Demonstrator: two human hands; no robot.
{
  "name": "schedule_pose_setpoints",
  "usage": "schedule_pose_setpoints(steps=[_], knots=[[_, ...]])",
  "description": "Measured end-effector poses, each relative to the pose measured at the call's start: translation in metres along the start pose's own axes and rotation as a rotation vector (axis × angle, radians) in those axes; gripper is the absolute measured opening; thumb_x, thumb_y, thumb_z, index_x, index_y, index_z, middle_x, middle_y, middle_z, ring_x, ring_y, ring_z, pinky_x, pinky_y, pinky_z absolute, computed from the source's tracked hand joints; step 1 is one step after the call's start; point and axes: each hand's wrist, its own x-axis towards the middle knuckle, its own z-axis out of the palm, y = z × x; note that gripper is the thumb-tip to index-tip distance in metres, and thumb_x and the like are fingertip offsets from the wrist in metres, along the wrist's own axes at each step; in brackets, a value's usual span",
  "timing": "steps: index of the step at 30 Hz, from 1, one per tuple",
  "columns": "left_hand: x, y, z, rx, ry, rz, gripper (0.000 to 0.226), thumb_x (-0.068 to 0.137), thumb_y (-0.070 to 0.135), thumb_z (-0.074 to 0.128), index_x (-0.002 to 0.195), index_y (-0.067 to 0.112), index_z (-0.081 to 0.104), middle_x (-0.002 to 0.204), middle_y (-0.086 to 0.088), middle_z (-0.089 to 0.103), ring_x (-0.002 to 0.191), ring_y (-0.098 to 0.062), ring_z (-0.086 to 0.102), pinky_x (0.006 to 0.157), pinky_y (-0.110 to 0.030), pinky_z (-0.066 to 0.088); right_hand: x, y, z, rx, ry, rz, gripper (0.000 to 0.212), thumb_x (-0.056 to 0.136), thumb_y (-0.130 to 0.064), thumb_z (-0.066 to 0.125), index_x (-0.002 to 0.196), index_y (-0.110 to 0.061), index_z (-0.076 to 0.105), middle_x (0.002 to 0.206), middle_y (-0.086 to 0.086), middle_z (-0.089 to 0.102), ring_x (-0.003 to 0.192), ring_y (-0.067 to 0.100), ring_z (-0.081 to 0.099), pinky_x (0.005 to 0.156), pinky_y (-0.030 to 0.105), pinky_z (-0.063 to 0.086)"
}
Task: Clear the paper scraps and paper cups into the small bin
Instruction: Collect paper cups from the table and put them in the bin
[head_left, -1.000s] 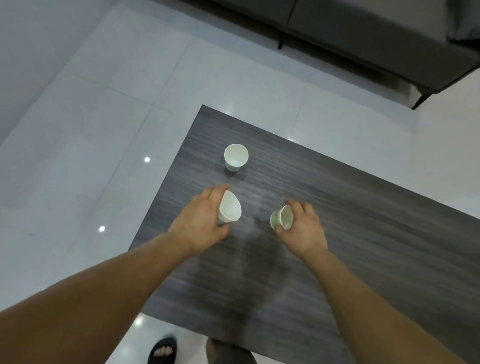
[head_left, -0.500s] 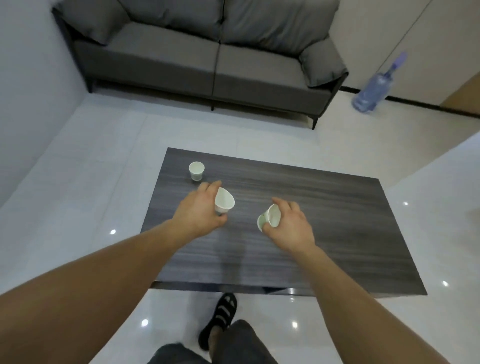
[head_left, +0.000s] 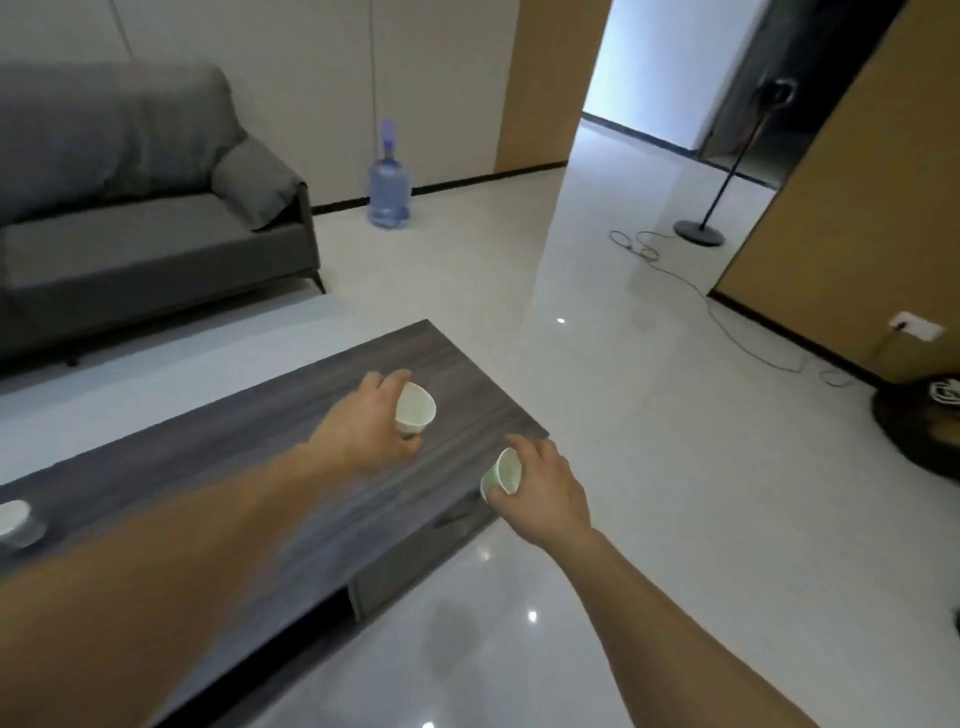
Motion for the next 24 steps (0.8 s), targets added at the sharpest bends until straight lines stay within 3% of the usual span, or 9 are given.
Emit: schedule_pose_setpoints(steps=[9, 24], knots=[[0.074, 0.282, 0.132, -0.053, -0.218, 0.442, 0.083, 0.073, 0.041, 0.074, 0.142, 0.023, 0.029, 0.134, -0.004, 0.039, 0.108, -0.029, 0.055, 0.087, -0.035, 0.047, -0.046, 0.218, -0.132, -0.025, 0.243, 0.416, 0.067, 0.083, -0.051, 0.054, 0.144, -0.032, 0.033, 0.137, -0.001, 0.04, 0.122, 0.023, 0.043, 0.092, 0.035, 0.044], [0.196, 0.575, 0.3, -0.079, -0.485, 0.932, 0.081, 0.074, 0.036, 0.073, 0.141, 0.021, 0.029, 0.135, -0.003, 0.036, 0.107, -0.027, 0.055, 0.085, -0.034, 0.047, -0.033, 0.456, -0.253, -0.041, 0.44, 0.956, 0.07, 0.084, -0.044, 0.057, 0.147, -0.032, 0.029, 0.139, -0.001, 0.037, 0.124, 0.023, 0.04, 0.093, 0.036, 0.043]])
